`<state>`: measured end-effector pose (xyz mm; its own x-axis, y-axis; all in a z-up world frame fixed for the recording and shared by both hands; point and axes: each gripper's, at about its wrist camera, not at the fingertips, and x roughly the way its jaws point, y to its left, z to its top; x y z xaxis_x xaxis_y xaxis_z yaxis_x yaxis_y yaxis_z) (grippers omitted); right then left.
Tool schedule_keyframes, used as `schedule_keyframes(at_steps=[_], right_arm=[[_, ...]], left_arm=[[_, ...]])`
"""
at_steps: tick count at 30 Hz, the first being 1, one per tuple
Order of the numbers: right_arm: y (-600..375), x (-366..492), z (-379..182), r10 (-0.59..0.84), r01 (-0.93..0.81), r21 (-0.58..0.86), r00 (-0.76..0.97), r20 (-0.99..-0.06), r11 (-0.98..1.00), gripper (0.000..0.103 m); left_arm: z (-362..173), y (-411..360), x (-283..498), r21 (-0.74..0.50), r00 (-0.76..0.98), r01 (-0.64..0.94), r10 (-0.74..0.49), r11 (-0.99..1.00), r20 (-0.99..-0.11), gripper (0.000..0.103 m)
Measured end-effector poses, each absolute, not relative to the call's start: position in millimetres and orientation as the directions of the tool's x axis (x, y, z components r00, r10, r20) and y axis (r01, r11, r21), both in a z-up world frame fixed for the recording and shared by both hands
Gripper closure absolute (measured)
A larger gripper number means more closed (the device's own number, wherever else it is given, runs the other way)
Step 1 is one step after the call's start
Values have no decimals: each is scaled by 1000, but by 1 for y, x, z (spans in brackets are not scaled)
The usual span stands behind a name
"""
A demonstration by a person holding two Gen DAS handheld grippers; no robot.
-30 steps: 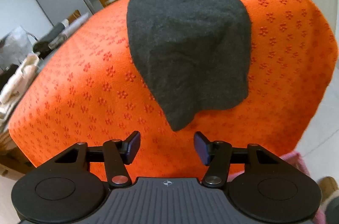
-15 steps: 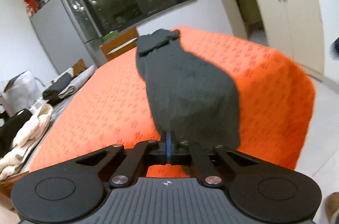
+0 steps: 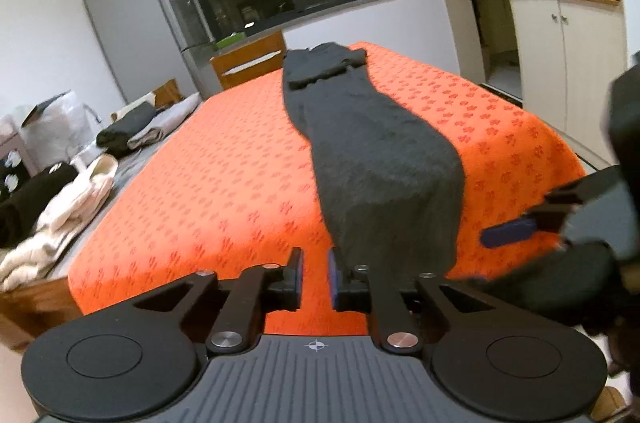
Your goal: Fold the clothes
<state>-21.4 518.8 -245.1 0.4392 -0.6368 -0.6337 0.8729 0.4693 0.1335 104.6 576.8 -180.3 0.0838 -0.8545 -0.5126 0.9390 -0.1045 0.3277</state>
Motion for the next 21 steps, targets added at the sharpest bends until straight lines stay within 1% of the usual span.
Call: schedule_keyframes(at_steps=[1,2,3,4,5,6,9,14,17,21], right_arm=[[514,-21,-248,-636,876,159,445,-631,456,39],[510,-21,-249,-633,875,172,451,-628,453,42],[506,-22,-250,-630,872,182,458,-627,453,52],[503,-22,-251,-627,870,193,465,-625,454,59],[499,-22,-252,-620,865,203,475,-624,459,77],[496,-24,-252,-609,858,219,490,-624,465,91],[493,-37,-242,-577,826,281,548,-606,489,96],[494,-65,-199,-500,738,443,673,-546,509,97],[495,-79,-171,-457,680,541,733,-503,495,97],[493,-94,-143,-432,638,611,769,-472,469,97]], left_arm=[[-182,580,107,325,88,940,-851,-100,-517,77],[-184,583,108,326,91,940,-847,-100,-523,71],[-187,586,109,331,93,938,-843,-104,-529,67],[-190,588,109,337,93,935,-840,-111,-535,65],[-193,590,109,343,91,932,-837,-120,-539,63],[-196,591,108,348,89,929,-834,-127,-544,59],[-204,590,104,330,86,936,-827,-125,-556,57],[-204,583,94,214,53,974,-829,-81,-556,52],[-197,581,83,127,13,990,-849,-64,-528,47],[-186,582,72,19,-9,1000,-876,-20,-483,47]])
